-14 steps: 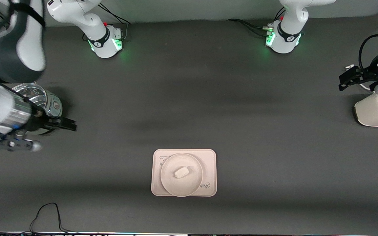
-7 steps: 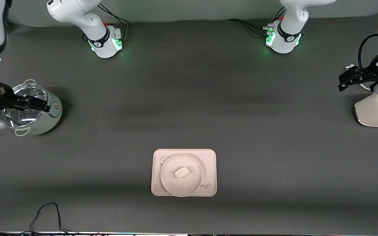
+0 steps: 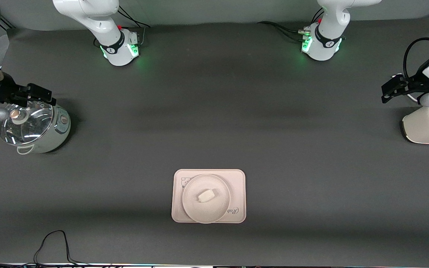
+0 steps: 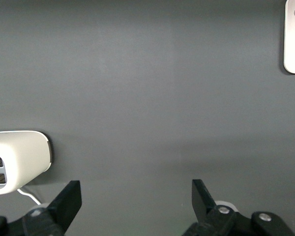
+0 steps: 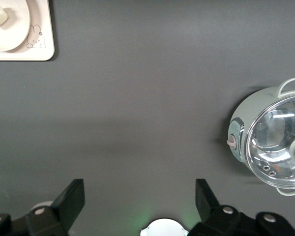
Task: Place bun in plate and plate on tray
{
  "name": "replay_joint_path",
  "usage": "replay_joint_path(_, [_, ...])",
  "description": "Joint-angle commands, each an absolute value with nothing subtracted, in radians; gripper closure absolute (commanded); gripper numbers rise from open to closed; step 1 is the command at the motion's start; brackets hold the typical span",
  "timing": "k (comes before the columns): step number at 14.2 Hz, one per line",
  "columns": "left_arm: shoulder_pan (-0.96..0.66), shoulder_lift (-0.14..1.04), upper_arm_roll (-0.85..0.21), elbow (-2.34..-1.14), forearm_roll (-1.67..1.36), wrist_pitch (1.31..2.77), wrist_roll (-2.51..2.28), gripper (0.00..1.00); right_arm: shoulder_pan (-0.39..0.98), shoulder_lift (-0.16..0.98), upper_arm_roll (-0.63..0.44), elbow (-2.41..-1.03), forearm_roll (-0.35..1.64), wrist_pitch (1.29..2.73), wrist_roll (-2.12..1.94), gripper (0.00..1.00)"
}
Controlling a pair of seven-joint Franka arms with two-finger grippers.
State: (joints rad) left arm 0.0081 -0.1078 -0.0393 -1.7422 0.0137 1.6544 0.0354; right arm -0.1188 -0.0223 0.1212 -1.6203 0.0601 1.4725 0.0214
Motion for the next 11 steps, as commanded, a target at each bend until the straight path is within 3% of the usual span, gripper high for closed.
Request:
replay_joint_path(1, [0.006, -0.126, -0.032, -1.736, 0.012, 1.644, 0.037, 0.0, -0.187, -0.055, 0.192, -1.671, 0.04, 1.509, 0.034, 0.0])
replay_joint_path(4, [0.006, -0.124, -0.032, -1.736, 0.011, 1.629, 0.034, 0.0, -0.141, -0.052, 0.12, -1.671, 0.046, 1.509, 0.034, 0.0])
replay_joint_path(11, [0.002, -0.118, -0.032, -1.733, 0.009, 1.632, 0.034, 0.0, -0.138, -0.075, 0.115, -1.672, 0.049, 1.493, 0.074, 0.0])
